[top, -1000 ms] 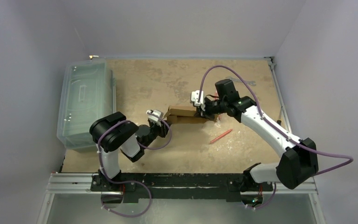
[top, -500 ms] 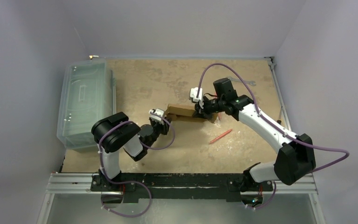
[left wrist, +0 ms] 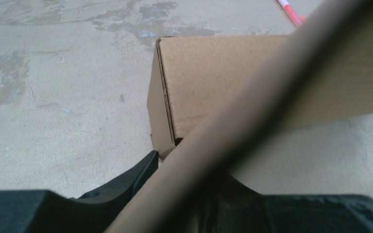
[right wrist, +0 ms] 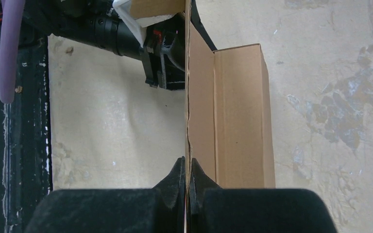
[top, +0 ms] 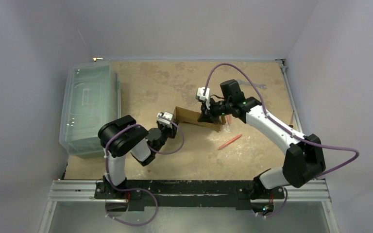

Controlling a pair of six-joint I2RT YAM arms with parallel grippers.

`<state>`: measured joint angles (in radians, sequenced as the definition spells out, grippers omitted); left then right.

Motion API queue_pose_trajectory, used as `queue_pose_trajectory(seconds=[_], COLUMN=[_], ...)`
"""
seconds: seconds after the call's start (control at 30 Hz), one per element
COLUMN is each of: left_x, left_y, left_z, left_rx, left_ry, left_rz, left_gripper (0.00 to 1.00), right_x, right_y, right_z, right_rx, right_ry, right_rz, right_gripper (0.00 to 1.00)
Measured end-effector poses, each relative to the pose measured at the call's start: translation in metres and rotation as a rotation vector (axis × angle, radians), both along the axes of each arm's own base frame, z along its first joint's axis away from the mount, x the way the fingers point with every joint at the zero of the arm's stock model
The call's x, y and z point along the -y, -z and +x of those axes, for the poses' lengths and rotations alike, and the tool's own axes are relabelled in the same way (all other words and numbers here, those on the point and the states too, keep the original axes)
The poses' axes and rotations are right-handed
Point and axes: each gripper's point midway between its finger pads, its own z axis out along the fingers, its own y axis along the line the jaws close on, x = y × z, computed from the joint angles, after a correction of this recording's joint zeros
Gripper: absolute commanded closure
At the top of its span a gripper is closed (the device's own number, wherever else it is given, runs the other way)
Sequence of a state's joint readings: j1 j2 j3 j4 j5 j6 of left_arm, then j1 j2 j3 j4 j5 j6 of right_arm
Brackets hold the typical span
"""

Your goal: Fold the paper box

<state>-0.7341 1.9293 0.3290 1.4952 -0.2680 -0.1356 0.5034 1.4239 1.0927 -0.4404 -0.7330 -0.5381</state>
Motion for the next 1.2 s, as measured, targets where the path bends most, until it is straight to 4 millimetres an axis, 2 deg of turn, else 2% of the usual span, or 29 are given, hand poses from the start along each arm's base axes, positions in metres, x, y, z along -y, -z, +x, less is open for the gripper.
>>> queue_pose_trajectory(seconds=[0.33, 0.67, 1.0, 1.07, 1.1, 1.13, 1.2], left_x=[-0.002, -0.004, -0.003, -0.003, -0.001, 0.002, 0.002], left_y=[-0.002, -0.007, -0.016, -0.028, -0.048, -0.054, -0.040], left_z=[0.005, 0.013, 0.025, 0.025, 0.030, 0.034, 0.038], left_rx=[0.013, 0.030, 0.052, 0.060, 0.117, 0.133, 0.108], left_ry=[-0.016, -0.018, -0.020, -0.016, -0.017, -0.013, -0.013], left_rz=[0.010, 0.004, -0.017, -0.025, -0.070, -0.082, -0.063], left_gripper=[0.70, 0.69, 0.66, 0.66, 0.67, 0.66, 0.66], right_x=[-0.003, -0.004, -0.002, -0.002, -0.001, -0.001, 0.000], right_y=[-0.002, -0.014, -0.013, -0.013, -0.013, -0.014, -0.014], right_z=[0.008, 0.022, 0.041, 0.045, 0.047, 0.049, 0.052], right_rx=[-0.030, -0.011, -0.029, -0.033, -0.034, -0.035, -0.038], right_ry=[0.039, 0.081, 0.122, 0.128, 0.131, 0.134, 0.140], right_rz=[0.004, 0.006, -0.006, -0.008, -0.008, -0.009, -0.010], right_gripper=[1.00, 1.00, 1.00, 1.00, 1.00, 1.00, 1.00])
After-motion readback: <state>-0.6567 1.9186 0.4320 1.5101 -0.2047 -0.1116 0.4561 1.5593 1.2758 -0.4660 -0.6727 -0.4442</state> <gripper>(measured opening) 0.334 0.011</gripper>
